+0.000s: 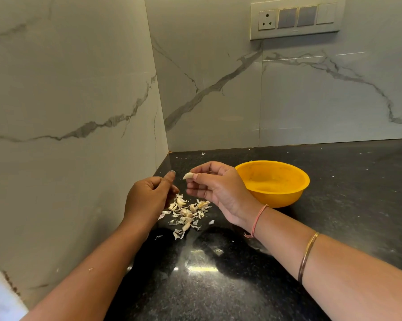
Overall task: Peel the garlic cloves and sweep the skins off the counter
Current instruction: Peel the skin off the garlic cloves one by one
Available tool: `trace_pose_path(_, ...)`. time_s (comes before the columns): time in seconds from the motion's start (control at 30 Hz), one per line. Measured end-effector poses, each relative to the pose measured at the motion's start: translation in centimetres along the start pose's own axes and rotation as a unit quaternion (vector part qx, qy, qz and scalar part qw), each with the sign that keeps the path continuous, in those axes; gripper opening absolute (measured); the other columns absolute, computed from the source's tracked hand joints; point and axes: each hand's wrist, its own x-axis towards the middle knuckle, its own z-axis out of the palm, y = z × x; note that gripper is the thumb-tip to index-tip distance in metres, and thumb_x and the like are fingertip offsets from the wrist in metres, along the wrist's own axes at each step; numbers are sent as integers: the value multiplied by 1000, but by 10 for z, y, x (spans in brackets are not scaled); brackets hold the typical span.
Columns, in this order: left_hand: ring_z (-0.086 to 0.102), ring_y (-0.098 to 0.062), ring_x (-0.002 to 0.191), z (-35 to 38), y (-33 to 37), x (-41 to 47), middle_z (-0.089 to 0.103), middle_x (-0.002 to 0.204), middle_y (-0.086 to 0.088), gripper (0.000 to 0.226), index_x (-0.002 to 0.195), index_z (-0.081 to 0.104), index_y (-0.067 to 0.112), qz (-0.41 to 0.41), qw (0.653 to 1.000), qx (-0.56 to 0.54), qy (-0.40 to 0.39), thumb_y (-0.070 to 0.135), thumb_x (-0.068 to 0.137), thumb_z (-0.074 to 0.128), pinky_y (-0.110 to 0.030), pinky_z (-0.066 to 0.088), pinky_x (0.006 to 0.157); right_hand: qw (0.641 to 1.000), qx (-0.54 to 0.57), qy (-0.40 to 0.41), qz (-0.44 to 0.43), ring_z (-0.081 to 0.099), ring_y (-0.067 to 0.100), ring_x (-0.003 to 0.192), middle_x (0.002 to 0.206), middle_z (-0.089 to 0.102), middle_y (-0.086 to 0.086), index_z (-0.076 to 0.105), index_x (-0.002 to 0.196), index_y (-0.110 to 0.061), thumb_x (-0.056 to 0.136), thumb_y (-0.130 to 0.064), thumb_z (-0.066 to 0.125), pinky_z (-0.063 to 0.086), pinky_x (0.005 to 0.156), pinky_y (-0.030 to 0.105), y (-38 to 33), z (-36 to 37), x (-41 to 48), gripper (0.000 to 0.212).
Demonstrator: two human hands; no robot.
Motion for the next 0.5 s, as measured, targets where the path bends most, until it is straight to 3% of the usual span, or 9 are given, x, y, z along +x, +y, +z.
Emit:
trace_pose_path(0.1, 57, -14, 62, -1, -1, 0, 66, 65, 0, 15, 70, 69, 22, 21, 1000, -1, -16, 20, 85, 67, -34, 53, 70, 1000, 5, -7, 0, 65, 18, 72, 85, 65, 17, 60, 93, 2, 86, 6, 57, 59, 72, 33, 0, 1, 0, 8)
trace_pose_path(0.23, 62, -20, 76, -1, 0, 0, 69, 80, -5, 26, 80, 70, 23, 16, 998, -42, -39, 0, 86, 60, -35, 54, 76, 1000, -20, -12, -11, 65, 15, 73, 82, 65, 12, 60, 92, 0, 86, 8, 57, 59, 73, 32, 2, 1, -1, 11)
trace_pose_path(0.33, 64, -21, 81, 1, 3, -1, 70, 82, -9, 22, 77, 71, 18, -19, 995, -94, -38, 8, 89, 56, -33, 54, 74, 999, -46, -9, -27, 65, 14, 73, 80, 64, 9, 60, 91, -2, 84, 10, 58, 58, 74, 32, 2, 1, -1, 14)
trace_pose_path(0.5, 63, -21, 80, 1, 5, -2, 69, 86, -13, 9, 76, 71, 15, -54, 984, -154, -68, 19, 82, 67, -22, 54, 60, 994, -94, -4, -55, 66, 21, 81, 84, 65, 12, 61, 87, -6, 83, 11, 59, 58, 78, 34, 3, 2, -2, 17)
